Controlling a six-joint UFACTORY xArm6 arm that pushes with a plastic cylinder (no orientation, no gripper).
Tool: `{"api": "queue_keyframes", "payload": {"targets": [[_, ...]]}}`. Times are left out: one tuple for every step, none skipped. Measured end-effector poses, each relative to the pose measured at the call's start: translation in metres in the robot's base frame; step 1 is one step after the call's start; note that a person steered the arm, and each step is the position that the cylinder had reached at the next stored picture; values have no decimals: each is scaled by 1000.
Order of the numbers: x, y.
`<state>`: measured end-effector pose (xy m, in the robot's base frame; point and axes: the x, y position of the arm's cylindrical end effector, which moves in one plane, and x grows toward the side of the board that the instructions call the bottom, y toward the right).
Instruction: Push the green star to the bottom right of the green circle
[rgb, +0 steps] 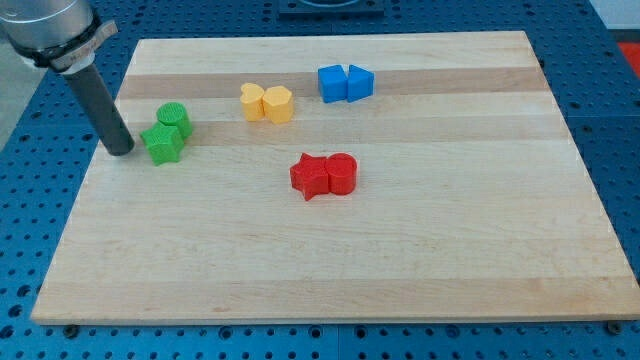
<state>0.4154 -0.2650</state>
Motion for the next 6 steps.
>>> {"api": "queue_keyframes", "payload": {"targets": [[7,4],[7,19],[6,43],[6,66],[6,85],[5,98]]}}
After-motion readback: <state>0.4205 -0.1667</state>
